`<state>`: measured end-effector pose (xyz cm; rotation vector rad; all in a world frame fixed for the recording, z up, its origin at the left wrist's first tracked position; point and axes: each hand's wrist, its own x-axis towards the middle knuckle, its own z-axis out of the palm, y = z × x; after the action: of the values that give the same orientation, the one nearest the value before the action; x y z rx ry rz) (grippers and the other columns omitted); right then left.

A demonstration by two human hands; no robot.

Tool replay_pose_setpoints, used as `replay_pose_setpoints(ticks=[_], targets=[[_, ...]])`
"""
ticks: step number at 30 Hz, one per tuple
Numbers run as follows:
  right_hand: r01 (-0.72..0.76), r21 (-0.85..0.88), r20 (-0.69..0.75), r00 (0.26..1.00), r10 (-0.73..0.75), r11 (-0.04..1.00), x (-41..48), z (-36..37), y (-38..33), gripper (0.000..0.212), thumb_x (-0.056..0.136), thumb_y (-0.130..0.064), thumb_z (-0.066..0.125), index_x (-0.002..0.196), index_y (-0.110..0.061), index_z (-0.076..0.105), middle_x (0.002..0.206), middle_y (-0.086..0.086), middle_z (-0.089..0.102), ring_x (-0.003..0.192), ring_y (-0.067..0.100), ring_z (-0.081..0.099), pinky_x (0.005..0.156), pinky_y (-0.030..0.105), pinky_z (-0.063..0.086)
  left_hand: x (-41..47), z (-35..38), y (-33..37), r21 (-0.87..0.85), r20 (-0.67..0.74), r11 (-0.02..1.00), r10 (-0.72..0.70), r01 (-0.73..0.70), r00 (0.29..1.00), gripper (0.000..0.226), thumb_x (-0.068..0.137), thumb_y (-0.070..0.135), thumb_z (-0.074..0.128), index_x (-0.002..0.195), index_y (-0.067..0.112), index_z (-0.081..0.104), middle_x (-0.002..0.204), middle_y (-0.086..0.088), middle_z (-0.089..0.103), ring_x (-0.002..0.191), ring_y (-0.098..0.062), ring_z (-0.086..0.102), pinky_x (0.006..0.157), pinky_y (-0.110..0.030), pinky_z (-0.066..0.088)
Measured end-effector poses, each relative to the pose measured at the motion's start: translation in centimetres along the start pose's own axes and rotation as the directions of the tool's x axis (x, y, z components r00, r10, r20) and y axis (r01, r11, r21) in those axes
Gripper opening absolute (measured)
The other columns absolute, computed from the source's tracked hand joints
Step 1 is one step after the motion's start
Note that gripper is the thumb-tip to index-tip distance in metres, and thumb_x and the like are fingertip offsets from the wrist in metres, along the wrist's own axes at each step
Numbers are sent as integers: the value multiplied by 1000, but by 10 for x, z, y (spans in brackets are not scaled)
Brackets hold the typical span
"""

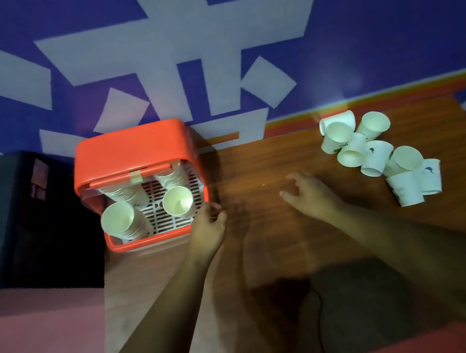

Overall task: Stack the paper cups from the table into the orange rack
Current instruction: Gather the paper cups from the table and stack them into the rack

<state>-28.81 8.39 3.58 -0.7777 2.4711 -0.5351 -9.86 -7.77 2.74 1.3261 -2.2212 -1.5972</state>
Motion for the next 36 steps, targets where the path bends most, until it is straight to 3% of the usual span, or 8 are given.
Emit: replay_pose_setpoints(ticks=[10, 13, 17, 23, 26, 29, 33, 36], targets=[[-222, 16, -278, 936, 218, 975, -11, -107, 182, 44, 86, -34, 68, 120, -6, 59, 117, 12, 64, 109, 27, 60, 94, 35, 47, 45, 193, 121, 189, 359, 964, 109, -186, 927, 20, 94, 32, 61, 97, 13, 56, 93, -6, 65, 91, -29, 63, 77, -34, 46], [-321, 61, -287, 901, 325, 945, -8, -120, 231, 52, 85, -31, 69, 127, -4, 55, 128, 18, 55, 119, 32, 54, 99, 36, 45, 55, 251, 140, 217, 408, 955, 101, -204, 908, 22, 96, 30, 60, 105, 11, 53, 101, -6, 60, 102, -29, 60, 76, -29, 38], [-397, 105, -317, 856, 409, 912, 2, -124, 279, 67, 85, -38, 70, 141, -15, 40, 142, 15, 38, 123, 31, 50, 97, 35, 45, 70, 311, 161, 223, 319, 953, 128, -205, 939, 47, 93, 30, 64, 130, 5, 48, 129, -18, 52, 124, -34, 48, 97, -35, 40], [-338, 73, -234, 909, 346, 938, 48, -123, 302, 102, 73, -58, 74, 152, -20, 23, 154, 8, 30, 142, 28, 30, 113, 42, 34, 103, 340, 180, 477, -85, 849, 302, -227, 950, 83, 84, 42, 73, 147, 6, 34, 145, -25, 31, 130, -42, 34, 106, -47, 34], [-270, -85, -266, 934, 239, 959, 64, -116, 306, 95, 74, -61, 71, 149, -19, 29, 154, 2, 35, 142, 27, 27, 116, 40, 22, 133, 340, 171, 546, -33, 802, 307, -240, 951, 89, 81, 44, 75, 152, 14, 30, 152, -23, 28, 136, -41, 31, 108, -49, 35], [-210, -138, -334, 930, 154, 968, 71, -106, 310, 84, 72, -59, 72, 140, -17, 44, 142, 2, 51, 136, 23, 39, 116, 38, 25, 154, 340, 161, 532, 85, 796, 289, -289, 953, 75, 82, 35, 73, 145, 14, 38, 150, -16, 34, 134, -39, 36, 103, -50, 41], [-142, -114, -377, 922, 89, 983, 72, -107, 309, 73, 70, -53, 74, 129, -15, 54, 129, 3, 62, 124, 23, 53, 112, 38, 32, 163, 334, 158, 452, 84, 829, 326, -328, 942, 65, 85, 19, 68, 143, 11, 42, 141, -15, 41, 128, -39, 43, 97, -47, 43], [-136, -52, -365, 925, 108, 989, 71, -119, 296, 70, 73, -50, 75, 131, -17, 52, 129, 0, 60, 123, 20, 51, 109, 34, 33, 159, 321, 160, 433, 33, 841, 346, -326, 938, 76, 84, 26, 72, 149, 19, 35, 138, -13, 43, 128, -37, 44, 96, -49, 45]])
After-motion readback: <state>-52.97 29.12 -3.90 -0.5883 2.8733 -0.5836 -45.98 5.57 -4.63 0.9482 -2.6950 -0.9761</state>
